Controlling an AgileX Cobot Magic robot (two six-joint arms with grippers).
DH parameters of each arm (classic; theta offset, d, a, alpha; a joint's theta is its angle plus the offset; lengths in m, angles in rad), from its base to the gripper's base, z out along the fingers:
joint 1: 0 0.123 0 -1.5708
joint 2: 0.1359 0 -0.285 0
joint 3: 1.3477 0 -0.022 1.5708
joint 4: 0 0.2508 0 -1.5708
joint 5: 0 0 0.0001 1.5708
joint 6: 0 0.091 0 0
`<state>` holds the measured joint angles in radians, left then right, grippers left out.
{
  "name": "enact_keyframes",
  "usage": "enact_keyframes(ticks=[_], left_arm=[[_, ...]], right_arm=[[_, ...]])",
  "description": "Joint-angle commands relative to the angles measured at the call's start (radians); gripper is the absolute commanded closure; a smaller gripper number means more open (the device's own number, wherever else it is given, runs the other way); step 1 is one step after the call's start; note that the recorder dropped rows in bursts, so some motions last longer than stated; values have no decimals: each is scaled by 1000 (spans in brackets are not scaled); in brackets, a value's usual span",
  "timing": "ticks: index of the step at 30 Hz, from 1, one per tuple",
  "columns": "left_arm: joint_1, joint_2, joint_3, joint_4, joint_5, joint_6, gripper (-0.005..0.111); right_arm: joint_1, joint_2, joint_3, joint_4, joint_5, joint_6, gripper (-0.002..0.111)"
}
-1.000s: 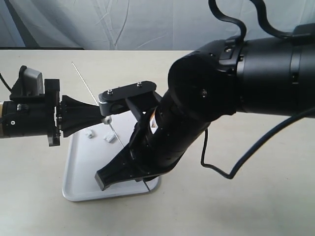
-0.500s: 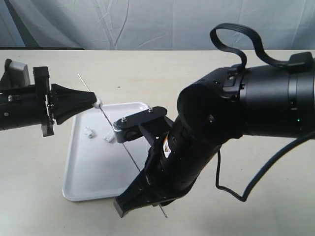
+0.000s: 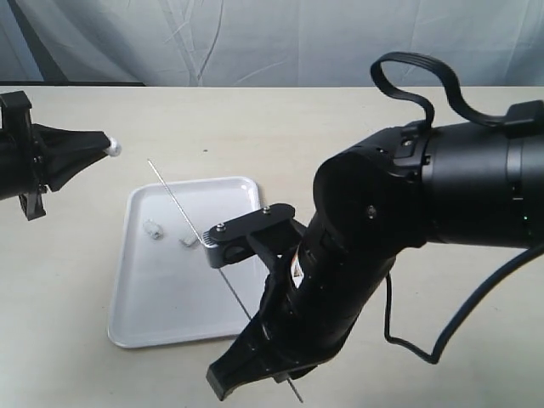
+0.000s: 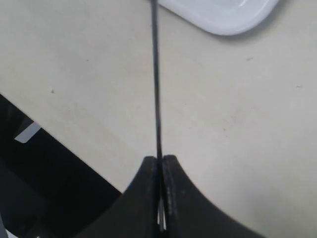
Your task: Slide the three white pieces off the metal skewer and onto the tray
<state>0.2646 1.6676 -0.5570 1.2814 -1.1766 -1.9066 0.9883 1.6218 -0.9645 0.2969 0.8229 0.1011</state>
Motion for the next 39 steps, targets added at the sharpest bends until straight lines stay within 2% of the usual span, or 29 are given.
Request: enact_keyframes(ticks=[1,5,11,15,17,20,23,32,39], left_arm=[[2,-5,-3,57,47,55,101],[-27,-3,-3,157,156,64,101],[-158,-3,-3,189,275,118,99],[-226,-3,-3,203,382,165,89],[-247,-3,-3,215,445,165,80],[-257,-3,-3,217,489,163,68],[-257,-3,-3,220,495,163,63],[-257,-11,-3,192,516,160,63],[-257,-59,-3,226,535,158,63]], right_arm=[[0,-11,5,-1,-7,-4,109],[0,-11,3,-3,-54,-4,109],[0,-11,3,-5,-106,-4,109],[0,-11,-1,-7,-139,-4,109],[0,-6,-17,-12,-136,-4,109],[-10,12,-63,-17,-111,-4,109],[-38,40,-115,-16,-95,-4,109],[-132,202,-284,-18,14,-7,109],[-138,334,-368,-11,38,-23,109]])
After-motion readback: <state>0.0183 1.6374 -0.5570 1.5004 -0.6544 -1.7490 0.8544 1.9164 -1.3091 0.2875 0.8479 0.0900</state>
